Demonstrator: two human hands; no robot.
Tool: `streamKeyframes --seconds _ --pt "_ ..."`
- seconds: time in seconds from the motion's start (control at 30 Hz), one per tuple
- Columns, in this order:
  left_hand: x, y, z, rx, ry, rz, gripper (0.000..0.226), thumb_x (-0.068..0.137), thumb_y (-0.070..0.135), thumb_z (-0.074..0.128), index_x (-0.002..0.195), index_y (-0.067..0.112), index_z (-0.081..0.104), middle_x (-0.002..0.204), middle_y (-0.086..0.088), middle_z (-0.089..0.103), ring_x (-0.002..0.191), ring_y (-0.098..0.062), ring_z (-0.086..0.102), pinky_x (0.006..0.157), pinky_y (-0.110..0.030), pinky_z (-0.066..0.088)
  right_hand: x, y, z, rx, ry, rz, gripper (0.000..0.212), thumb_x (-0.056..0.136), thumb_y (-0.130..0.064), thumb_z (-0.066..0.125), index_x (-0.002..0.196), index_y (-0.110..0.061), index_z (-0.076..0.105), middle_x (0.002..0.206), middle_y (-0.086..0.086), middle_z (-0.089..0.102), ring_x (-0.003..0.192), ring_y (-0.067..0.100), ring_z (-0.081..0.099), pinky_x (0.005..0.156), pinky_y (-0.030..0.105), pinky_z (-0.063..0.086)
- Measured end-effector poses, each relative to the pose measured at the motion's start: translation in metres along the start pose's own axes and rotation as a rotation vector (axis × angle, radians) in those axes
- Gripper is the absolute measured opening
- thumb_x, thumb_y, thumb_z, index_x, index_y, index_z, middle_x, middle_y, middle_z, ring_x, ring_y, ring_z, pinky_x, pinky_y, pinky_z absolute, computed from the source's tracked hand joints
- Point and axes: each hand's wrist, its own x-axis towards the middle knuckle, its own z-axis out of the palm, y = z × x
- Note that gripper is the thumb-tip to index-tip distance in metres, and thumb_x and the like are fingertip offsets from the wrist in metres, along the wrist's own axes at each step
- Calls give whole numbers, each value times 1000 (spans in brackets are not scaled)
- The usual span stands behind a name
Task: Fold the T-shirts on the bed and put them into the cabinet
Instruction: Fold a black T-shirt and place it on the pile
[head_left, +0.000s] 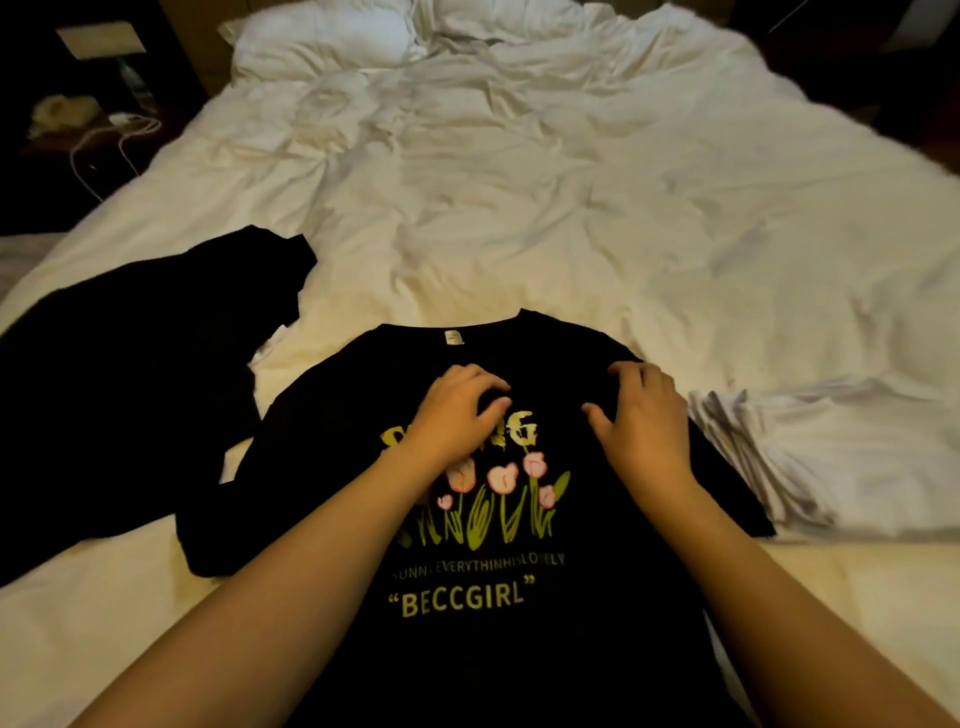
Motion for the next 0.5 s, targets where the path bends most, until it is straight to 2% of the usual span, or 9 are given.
streamKeyframes --seconds 0.1,0.2,0.3,0.37,0.5 --pt "0 38 24 -33 -54 99 27 99 35 58 120 23 69 117 3 63 116 -18 52 98 -43 44 -34 17 -21 -47 -37 58 49 87 -36 71 123 -6 56 115 17 59 110 37 53 89 46 45" --pt "1 72 44 -23 -98 158 28 100 34 55 122 22 68 121 3 64 120 -19 52 99 -43 43 -58 31 -36 -82 -105 160 50 88 -41 69 123 -7 55 118 16 57 114 36 51 92 43 44" --pt "0 94 58 -10 -149 198 29 101 31 54 125 20 67 128 1 64 125 -20 51 103 -42 41 -60 38 -45 26 -143 185 29 94 -37 63 100 -9 57 108 14 55 108 33 50 89 40 41" --pt "-2 104 64 -4 -171 187 31 102 28 54 129 18 66 134 -1 61 130 -20 48 107 -40 38 -58 39 -47 95 -147 207 26 97 -35 58 87 -11 54 103 13 54 103 32 49 87 41 41" --pt "-5 108 65 -40 -145 196 29 102 18 54 128 15 67 136 -4 61 130 -22 50 109 -45 39 -54 39 -41 142 -119 229 27 101 -31 51 95 -5 58 102 15 56 98 34 54 79 41 42"
